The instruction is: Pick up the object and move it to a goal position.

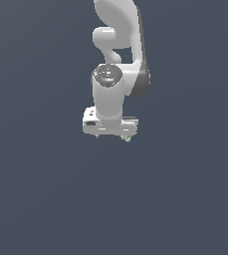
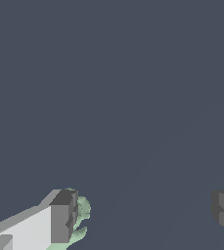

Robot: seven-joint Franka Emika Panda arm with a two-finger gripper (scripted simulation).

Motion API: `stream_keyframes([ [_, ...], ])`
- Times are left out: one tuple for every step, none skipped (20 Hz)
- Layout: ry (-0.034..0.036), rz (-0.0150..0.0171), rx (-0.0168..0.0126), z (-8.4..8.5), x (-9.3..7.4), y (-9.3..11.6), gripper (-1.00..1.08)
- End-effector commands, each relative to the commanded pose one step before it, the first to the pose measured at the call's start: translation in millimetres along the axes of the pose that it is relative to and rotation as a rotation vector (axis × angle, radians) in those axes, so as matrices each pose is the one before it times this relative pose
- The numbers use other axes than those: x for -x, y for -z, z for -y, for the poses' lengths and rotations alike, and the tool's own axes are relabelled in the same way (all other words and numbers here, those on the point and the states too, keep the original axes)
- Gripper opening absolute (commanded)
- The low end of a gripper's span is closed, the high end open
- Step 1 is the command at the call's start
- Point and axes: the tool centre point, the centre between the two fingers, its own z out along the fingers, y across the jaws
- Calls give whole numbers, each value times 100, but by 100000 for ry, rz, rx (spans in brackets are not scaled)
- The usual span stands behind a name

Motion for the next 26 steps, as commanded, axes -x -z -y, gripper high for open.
stream_keyframes([
  [0,0,0,-1,0,0,100],
  [-59,36,-4,-55,4,-4,100],
  [-236,143,-19,-202,6,-34,100],
  [-359,217,-30,-314,14,-45,100],
  [-504,304,-45,-440,20,-64,100],
  [-640,386,-61,-558,27,-82,100],
  [-635,382,-65,-554,28,-80,100],
  [-486,292,-53,-425,22,-60,100],
  [-339,203,-38,-296,16,-42,100],
  [-186,112,-22,-164,9,-22,100],
  [0,0,0,-11,7,10,100],
  [59,-35,7,62,-9,-3,100],
  [80,-54,10,82,-4,8,100],
  [-97,-12,0,28,14,-9,100],
  [-229,-11,-2,29,28,-21,100],
  [-308,-22,-2,58,40,-30,100],
  [-389,-36,-1,84,51,-37,100],
  [-471,-49,-1,109,64,-45,100],
  [-558,-62,-1,133,77,-53,100],
  [-644,-73,-2,157,91,-61,100],
  [-733,-84,-3,176,105,-69,100],
  [-815,-91,-4,195,120,-77,100],
  [-916,-100,-7,209,137,-85,100],
  [-1002,-107,-9,226,153,-94,100],
  [-1086,-116,-12,243,171,-101,100],
  [-1177,-127,-15,259,190,-109,100],
])
